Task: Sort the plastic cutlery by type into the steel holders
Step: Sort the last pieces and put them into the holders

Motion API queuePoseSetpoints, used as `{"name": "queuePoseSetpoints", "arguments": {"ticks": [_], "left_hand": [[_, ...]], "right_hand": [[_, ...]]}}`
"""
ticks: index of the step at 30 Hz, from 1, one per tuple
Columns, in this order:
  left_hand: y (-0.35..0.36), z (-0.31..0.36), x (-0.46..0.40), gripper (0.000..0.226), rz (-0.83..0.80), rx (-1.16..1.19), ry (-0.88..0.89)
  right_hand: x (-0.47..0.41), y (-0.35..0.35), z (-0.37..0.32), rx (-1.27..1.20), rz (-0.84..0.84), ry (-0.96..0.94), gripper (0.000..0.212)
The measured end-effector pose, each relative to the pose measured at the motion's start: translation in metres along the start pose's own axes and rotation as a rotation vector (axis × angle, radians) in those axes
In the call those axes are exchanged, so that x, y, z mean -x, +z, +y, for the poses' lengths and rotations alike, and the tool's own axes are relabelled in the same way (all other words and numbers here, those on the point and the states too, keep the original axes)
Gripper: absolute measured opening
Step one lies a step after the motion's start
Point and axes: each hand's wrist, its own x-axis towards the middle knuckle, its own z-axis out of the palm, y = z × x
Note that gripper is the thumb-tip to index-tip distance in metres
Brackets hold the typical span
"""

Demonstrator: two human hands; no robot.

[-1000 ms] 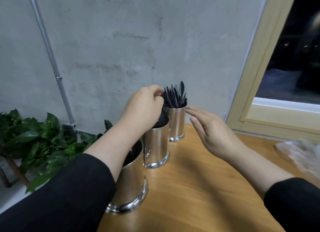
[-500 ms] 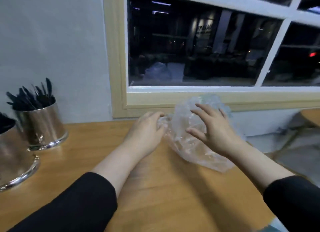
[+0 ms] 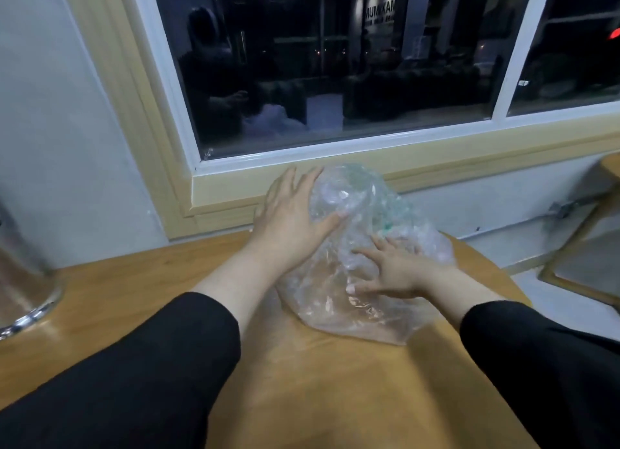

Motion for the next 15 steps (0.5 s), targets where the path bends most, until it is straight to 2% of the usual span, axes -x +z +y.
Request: {"name": "queuePoseSetpoints", "arguments": {"ticks": [3, 6, 8, 10, 12, 13, 15], "left_hand": [[0.019, -0.006, -0.018, 0.094, -0.083, -0.091, -0.005], [0.047, -0.019, -0.026, 0.099, -0.289, -0.189, -0.055], [0.066, -0.035, -0.022, 0.096, -0.451, -0.261, -0.120], [0.084, -0.057, -0.011, 0.089, -0.612, -0.275, -0.197], [0.095, -0.079, 0.007, 0.090, -0.719, -0.233, -0.239], [0.098, -0.088, 0.017, 0.092, -0.725, -0.203, -0.248], [0.099, -0.098, 0.036, 0.089, -0.665, -0.145, -0.233]], "right_hand": [[0.003, 0.043, -0.013, 0.033, -0.110, -0.111, 0.096], [0.018, 0.063, -0.025, 0.015, -0.088, -0.203, 0.092], [0.035, 0.065, -0.031, -0.004, -0.022, -0.280, 0.085], [0.055, 0.066, -0.031, -0.052, 0.186, -0.343, 0.079], [0.072, 0.073, -0.027, -0.072, 0.468, -0.275, 0.086], [0.077, 0.076, -0.022, -0.083, 0.522, -0.174, 0.096], [0.084, 0.082, -0.010, -0.181, 0.433, 0.047, 0.120]]}}
